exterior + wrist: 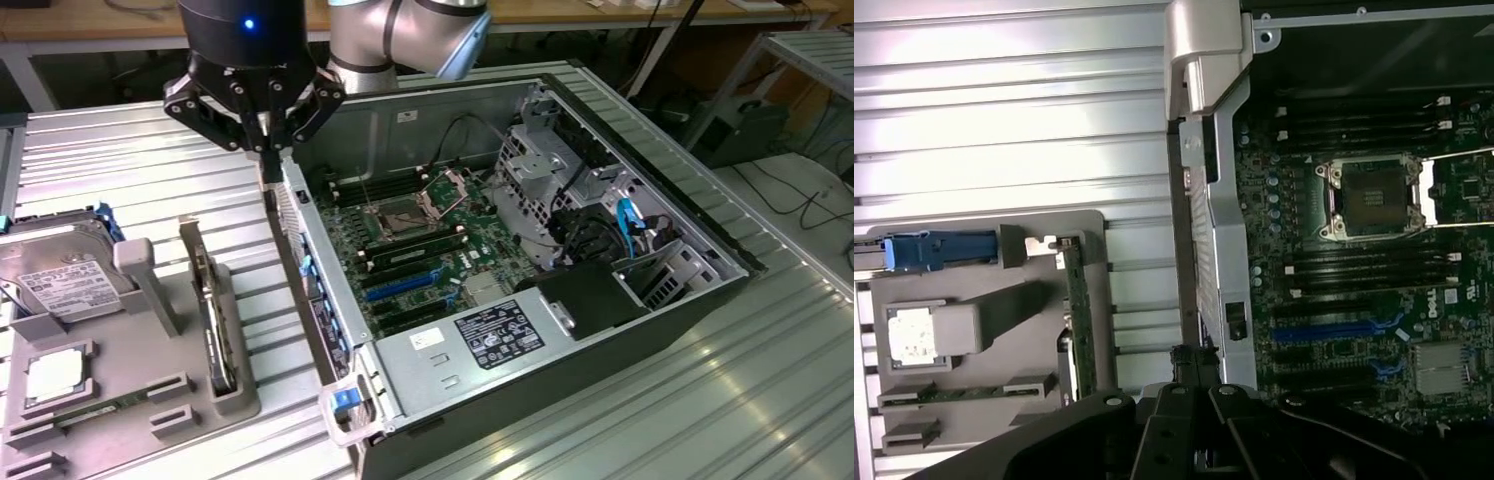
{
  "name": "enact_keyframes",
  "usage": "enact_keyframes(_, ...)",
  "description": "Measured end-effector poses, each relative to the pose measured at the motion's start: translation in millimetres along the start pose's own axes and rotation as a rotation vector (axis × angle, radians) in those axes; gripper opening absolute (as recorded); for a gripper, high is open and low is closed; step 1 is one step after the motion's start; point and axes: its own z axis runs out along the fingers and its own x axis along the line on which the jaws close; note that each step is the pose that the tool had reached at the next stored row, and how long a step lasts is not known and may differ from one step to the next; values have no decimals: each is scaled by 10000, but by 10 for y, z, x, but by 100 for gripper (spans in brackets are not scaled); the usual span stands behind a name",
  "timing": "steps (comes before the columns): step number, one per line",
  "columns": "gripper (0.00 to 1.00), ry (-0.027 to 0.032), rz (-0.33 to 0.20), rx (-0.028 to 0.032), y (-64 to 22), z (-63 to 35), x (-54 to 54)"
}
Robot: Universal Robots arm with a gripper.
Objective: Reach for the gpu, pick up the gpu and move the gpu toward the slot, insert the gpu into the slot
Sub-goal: 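Reach for the gpu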
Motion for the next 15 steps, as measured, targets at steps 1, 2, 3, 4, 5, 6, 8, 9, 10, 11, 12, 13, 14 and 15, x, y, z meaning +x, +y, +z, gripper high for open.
enact_keyframes(1,11,0,0,0,-2,0,9)
enact_keyframes(2,11,0,0,0,-5,0,21)
enact_keyframes(3,11,0,0,-1,-7,0,34)
enact_keyframes(4,11,0,0,0,-10,0,45)
enact_keyframes(5,11,0,0,0,-12,-1,58)
enact_keyframes(6,11,1,0,1,-15,-1,71)
enact_keyframes(8,11,0,-1,0,-21,-1,96)
enact_keyframes(9,11,0,-1,0,-23,-1,108)
enact_keyframes(10,11,1,-1,0,-27,-1,128)
enact_keyframes(11,11,1,-1,0,-29,-2,142)
enact_keyframes(12,11,0,-1,0,-32,-1,154)
enact_keyframes(13,11,0,-1,0,-34,-2,168)
enact_keyframes(14,11,0,-1,0,-37,-2,181)
enact_keyframes(15,11,0,-1,0,-39,-2,195)
